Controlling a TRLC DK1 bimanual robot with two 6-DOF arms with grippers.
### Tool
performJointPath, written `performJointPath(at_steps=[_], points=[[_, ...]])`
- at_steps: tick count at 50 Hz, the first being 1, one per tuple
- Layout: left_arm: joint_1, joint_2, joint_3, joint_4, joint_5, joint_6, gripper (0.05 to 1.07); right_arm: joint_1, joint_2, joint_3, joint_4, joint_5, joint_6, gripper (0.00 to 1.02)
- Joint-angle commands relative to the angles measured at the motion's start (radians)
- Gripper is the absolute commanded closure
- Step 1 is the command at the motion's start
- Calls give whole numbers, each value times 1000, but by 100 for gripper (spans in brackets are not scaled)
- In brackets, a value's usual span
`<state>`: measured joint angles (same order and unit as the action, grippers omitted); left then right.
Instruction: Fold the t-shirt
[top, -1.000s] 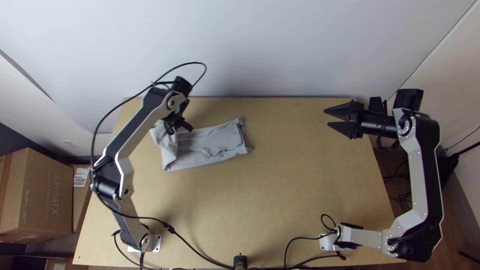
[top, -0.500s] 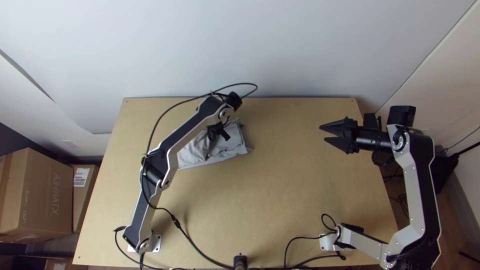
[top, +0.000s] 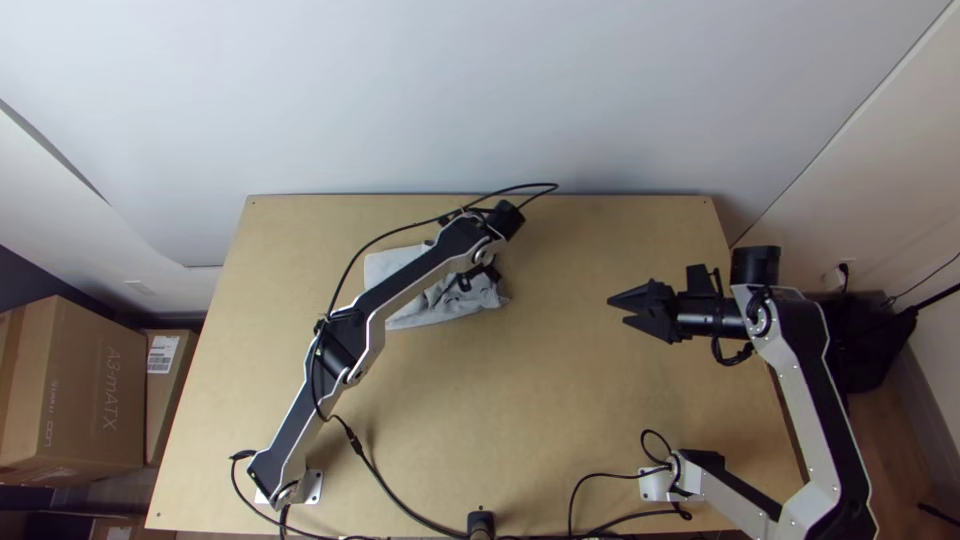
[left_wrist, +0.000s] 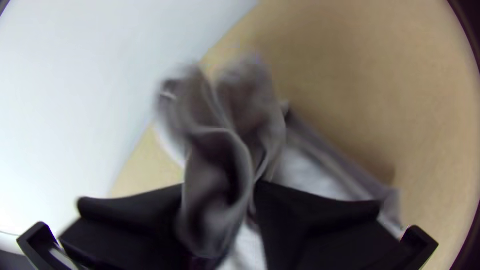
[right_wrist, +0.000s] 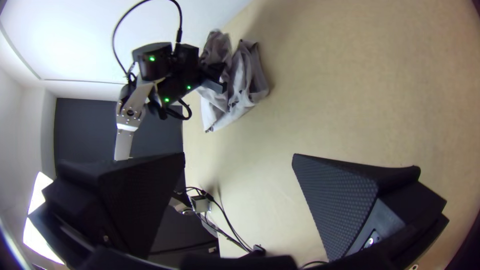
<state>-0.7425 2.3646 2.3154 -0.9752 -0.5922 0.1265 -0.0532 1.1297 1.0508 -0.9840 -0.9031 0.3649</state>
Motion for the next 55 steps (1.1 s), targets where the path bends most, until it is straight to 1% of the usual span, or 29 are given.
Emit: performJointPath(at_steps=[1, 5, 9, 13, 17, 25, 31, 35, 39, 43, 47, 55], points=[[-60, -62, 29, 50, -17, 81, 9, 46, -10, -66, 48, 44, 3, 4], [-70, -110, 24, 113, -15, 104, 9, 82, 16, -86, 102, 66, 12, 4], [-84, -176, 12, 155, -11, 104, 9, 135, 68, -80, 136, 104, 20, 4], [-84, -243, 10, 202, -9, 99, 9, 194, 119, -69, 225, 156, 74, 4], [-72, -309, 10, 204, -3, 99, 9, 239, 179, -25, 308, 198, 128, 4], [-5, -450, -2, 202, -1, 79, 9, 345, 367, 170, 317, 279, 164, 4], [72, -561, -45, 176, 2, 48, 9, 441, 516, 351, 317, 426, 172, 4], [121, -633, -91, 150, 2, 33, 9, 510, 598, 466, 314, 467, 170, 4], [173, -686, -117, 104, 3, 9, 9, 570, 691, 595, 272, 472, 166, 4], [229, -725, -126, 53, 6, -19, 9, 604, 794, 721, 231, 477, 164, 4], [275, -763, -140, 30, 19, -33, 9, 622, 886, 828, 208, 477, 164, 4], [341, -824, -175, 21, 22, -34, 9, 633, 1006, 931, 208, 478, 161, 4]])
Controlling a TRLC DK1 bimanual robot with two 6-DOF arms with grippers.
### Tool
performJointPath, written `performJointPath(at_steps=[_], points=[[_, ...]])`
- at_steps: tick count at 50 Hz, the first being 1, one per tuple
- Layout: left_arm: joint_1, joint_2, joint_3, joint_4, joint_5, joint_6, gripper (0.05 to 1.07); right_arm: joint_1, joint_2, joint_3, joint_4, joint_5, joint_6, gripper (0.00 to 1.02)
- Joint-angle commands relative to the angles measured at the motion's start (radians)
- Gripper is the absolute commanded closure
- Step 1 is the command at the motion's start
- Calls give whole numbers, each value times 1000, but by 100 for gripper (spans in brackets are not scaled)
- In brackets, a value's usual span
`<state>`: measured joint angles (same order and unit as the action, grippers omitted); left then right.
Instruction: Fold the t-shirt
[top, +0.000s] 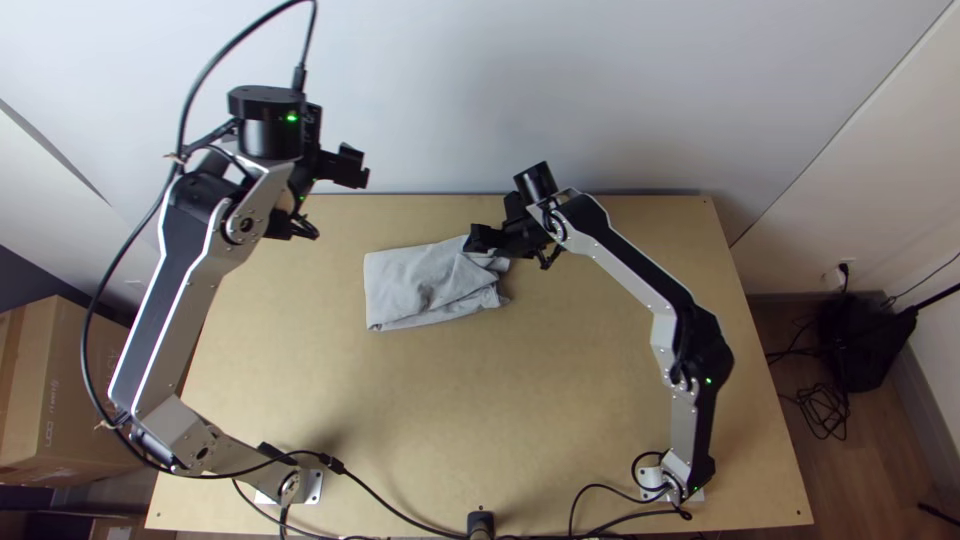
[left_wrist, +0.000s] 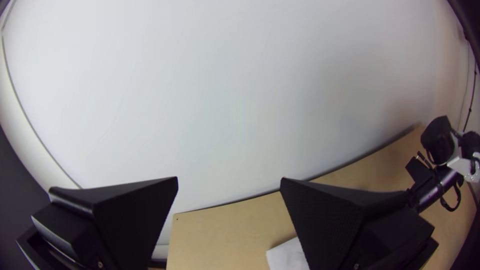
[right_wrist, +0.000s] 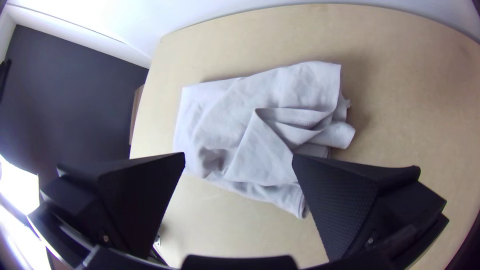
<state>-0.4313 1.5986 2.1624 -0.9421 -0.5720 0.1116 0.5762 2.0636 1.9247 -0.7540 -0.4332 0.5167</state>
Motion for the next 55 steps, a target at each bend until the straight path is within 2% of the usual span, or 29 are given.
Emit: performJointPath(at_steps=[1, 11, 27, 36, 43, 47, 55], points=[[37, -63, -22, -14, 1, -20, 9, 4, 82, 65, -22, 10, 9, 4], [92, -86, -22, -23, 6, -13, 9, 7, 174, 129, -70, 21, 9, 4], [115, -71, -22, -17, 9, -12, 9, 44, 230, 152, -120, 5, 13, 4], [117, -60, -22, -11, 9, -13, 9, 53, 242, 152, -136, -91, 16, 4], [117, -60, -22, -9, 9, -9, 9, 53, 221, 145, -242, -187, -4, 4], [126, -65, -22, -11, 11, -7, 9, 54, 196, 119, -311, -203, -53, 4], [151, -69, -22, -15, 35, -13, 9, 59, 113, -35, -317, -203, -95, 4]])
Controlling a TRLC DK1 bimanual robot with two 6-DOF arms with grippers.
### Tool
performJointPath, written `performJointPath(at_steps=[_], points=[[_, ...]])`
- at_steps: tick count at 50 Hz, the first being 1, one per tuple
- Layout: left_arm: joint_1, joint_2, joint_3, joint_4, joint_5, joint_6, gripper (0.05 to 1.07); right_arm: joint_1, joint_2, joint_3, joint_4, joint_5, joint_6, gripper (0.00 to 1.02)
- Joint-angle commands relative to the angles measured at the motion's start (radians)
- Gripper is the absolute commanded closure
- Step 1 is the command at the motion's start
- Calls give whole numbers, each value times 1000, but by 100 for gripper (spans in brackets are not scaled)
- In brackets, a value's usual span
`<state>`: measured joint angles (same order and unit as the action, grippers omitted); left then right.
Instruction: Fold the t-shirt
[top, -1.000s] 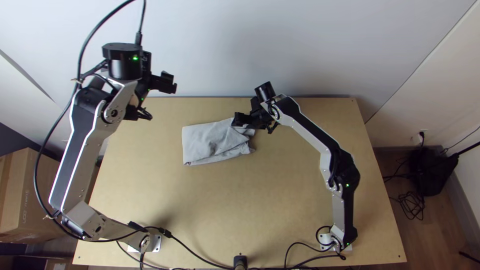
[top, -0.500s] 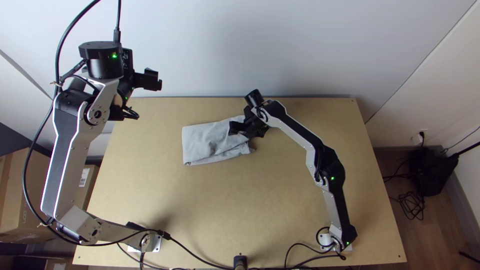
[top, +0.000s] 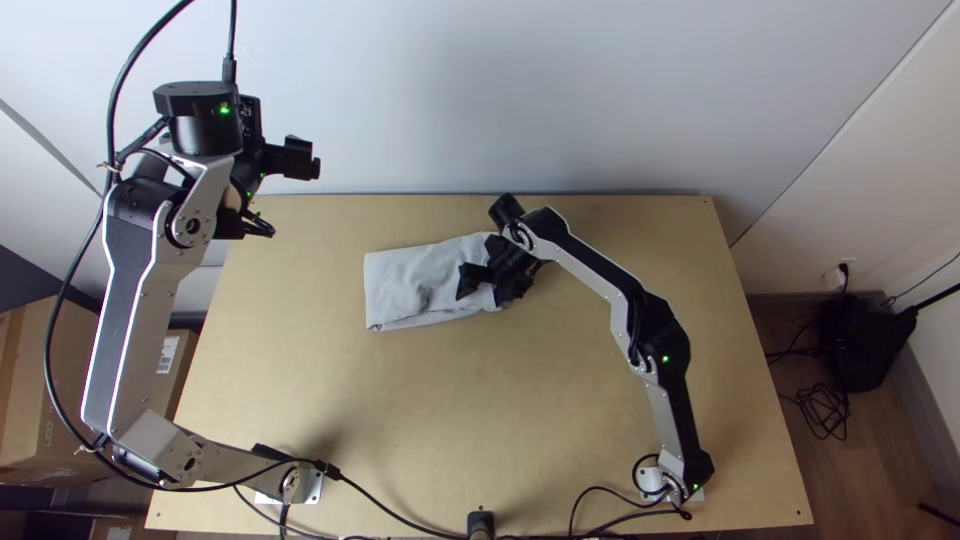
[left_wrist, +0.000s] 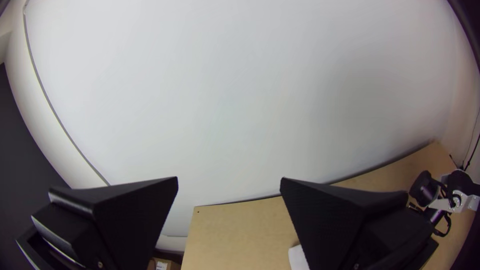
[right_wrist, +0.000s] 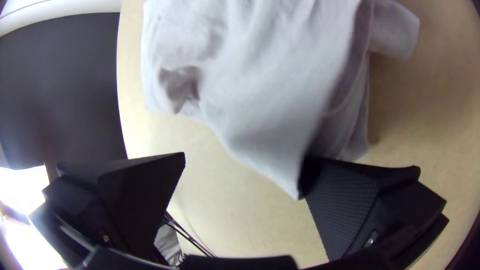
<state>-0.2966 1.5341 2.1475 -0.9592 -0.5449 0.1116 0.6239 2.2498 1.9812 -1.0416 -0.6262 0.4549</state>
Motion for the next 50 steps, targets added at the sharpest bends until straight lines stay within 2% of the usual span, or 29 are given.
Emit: performJointPath(at_steps=[1, 11, 17, 24, 38, 50], points=[[16, -5, -8, 2, 8, -13, 9, 11, -82, -113, -29, -10, -38, 4], [19, -22, -29, 2, 10, -13, 9, -1, -216, -297, 31, 6, -48, 4], [22, -34, -54, 2, 11, -13, 9, -32, -263, -300, 87, 37, -47, 4], [24, -40, -55, 2, 11, -7, 9, -76, -276, -285, 170, 45, -51, 4], [43, -57, -55, 16, 33, 0, 9, -141, -156, -188, 304, 45, -68, 4], [56, -65, -52, 40, 51, 13, 9, -145, -12, -41, 310, 79, -68, 4]])
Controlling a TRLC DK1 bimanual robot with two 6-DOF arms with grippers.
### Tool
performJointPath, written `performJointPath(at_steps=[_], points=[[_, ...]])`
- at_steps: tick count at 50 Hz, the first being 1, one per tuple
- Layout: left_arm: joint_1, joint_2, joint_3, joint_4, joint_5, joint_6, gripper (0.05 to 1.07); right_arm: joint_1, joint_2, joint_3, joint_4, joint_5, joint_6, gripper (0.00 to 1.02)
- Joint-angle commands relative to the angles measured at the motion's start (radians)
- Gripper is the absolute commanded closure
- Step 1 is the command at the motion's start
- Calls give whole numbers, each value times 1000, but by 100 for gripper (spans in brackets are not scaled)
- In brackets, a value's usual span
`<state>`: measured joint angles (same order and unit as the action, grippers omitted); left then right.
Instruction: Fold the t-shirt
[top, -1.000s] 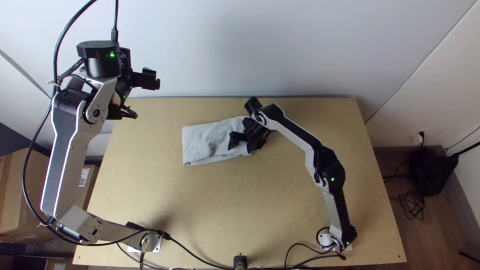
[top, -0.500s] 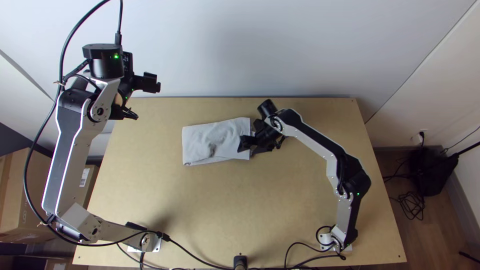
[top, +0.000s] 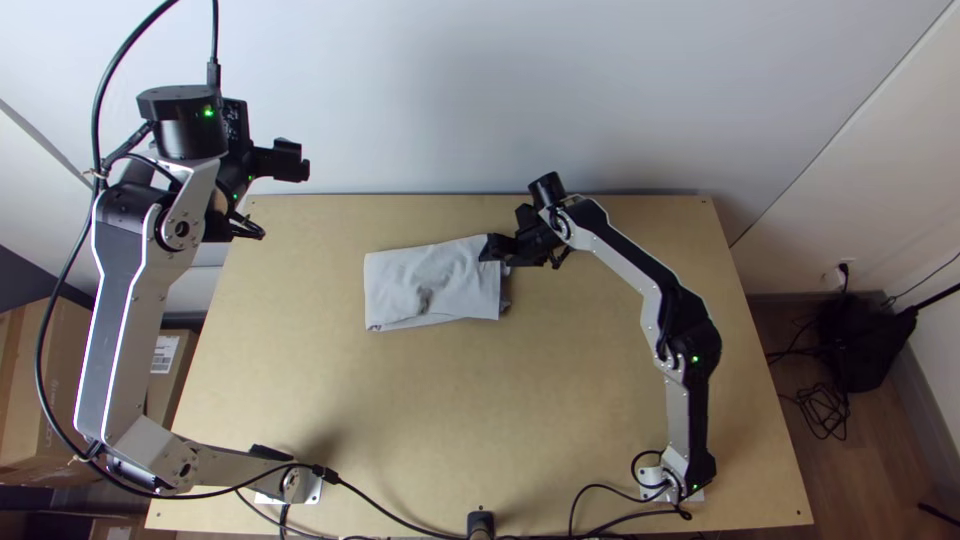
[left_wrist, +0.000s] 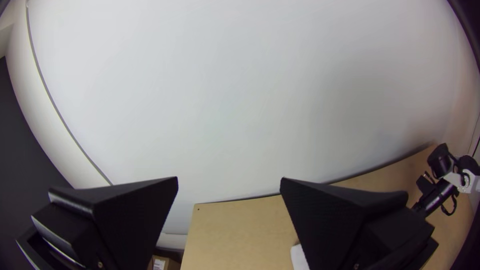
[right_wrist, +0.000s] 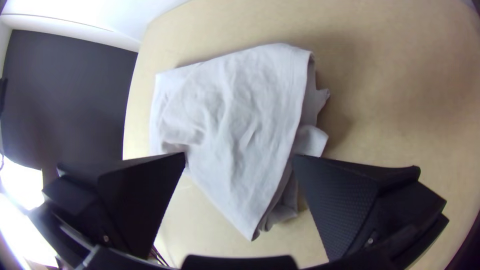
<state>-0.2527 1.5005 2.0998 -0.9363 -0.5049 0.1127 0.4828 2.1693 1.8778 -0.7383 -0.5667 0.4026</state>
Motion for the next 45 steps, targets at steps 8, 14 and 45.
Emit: performJointPath(at_steps=[8, 14, 45], points=[[29, -34, -4, 19, 12, 16, 9, -3, 141, 115, 7, 19, -16, 4], [38, -34, -4, 19, 12, 16, 9, 5, 192, 155, 5, 19, -18, 4], [47, -45, -7, 10, 12, 16, 9, 33, 339, 297, -96, -61, -33, 100]])
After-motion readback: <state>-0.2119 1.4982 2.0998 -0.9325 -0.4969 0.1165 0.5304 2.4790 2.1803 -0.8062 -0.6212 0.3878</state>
